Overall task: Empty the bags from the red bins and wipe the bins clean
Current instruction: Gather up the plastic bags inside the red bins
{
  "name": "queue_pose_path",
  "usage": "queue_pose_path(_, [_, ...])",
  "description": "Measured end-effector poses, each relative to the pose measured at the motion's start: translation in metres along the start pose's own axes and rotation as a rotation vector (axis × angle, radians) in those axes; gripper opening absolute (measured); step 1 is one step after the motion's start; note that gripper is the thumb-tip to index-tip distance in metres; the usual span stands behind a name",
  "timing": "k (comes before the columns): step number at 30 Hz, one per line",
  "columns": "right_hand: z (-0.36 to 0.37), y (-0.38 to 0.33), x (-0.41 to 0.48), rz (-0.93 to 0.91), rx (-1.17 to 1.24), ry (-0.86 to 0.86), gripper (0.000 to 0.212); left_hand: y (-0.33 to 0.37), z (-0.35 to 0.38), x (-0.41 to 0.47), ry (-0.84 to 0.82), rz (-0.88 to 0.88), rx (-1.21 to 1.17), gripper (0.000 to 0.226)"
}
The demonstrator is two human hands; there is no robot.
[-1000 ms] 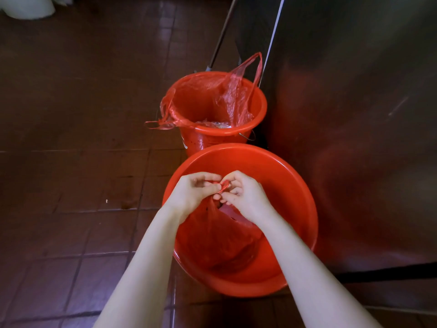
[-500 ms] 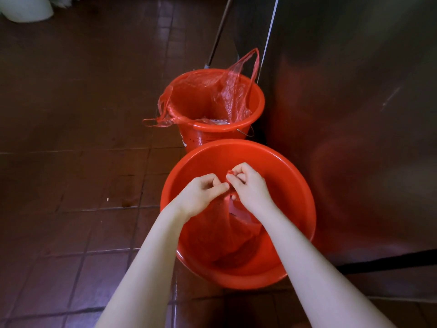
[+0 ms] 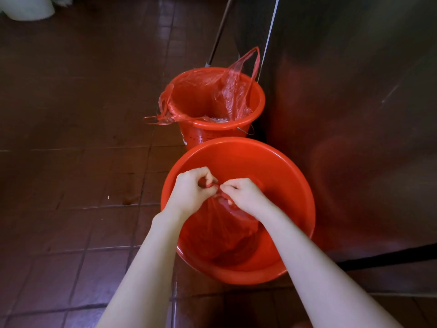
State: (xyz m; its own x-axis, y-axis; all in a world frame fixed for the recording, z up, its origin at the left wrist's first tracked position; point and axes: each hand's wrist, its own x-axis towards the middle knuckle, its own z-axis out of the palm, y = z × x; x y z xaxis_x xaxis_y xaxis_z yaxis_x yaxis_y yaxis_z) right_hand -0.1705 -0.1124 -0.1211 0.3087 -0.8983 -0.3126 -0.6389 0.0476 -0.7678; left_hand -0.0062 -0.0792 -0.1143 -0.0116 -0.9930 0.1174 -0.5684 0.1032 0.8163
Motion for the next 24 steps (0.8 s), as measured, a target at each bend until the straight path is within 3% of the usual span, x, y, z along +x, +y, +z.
queue_pose_path(3, [-0.001, 0.002, -0.001, 0.02, 0.062, -0.06, 0.03, -0.004, 0.0, 0.001, -0.002, -0.045, -0.029, 0.026])
queue_pose_path(6, [0.001, 0.007, -0.002, -0.054, -0.09, -0.078, 0.024, -0.005, 0.0, 0.004, -0.036, -0.119, -0.082, 0.026])
queue_pose_path(9, [0.005, 0.011, -0.002, -0.131, -0.085, 0.074, 0.02, -0.005, 0.002, 0.005, -0.061, -0.274, -0.29, 0.023])
queue_pose_path(13, [0.005, 0.009, -0.007, -0.196, 0.213, 0.191, 0.012, -0.005, 0.0, 0.003, -0.009, -0.39, -0.41, 0.024])
queue_pose_path(16, [0.007, 0.003, -0.009, -0.198, 0.248, 0.277, 0.007, -0.001, -0.001, 0.003, 0.002, -0.4, -0.415, 0.025])
queue_pose_path(18, [0.007, -0.006, -0.009, -0.135, 0.361, 0.324, 0.007, 0.002, -0.003, 0.005, 0.018, -0.438, -0.442, 0.026])
queue_pose_path(21, [0.0, -0.016, -0.01, 0.032, 0.709, 0.288, 0.009, 0.007, -0.006, 0.008, 0.037, -0.515, -0.609, 0.029])
queue_pose_path(24, [-0.003, -0.013, -0.01, 0.186, 1.011, 0.313, 0.013, 0.011, -0.006, 0.009, 0.085, -0.587, -0.633, 0.037])
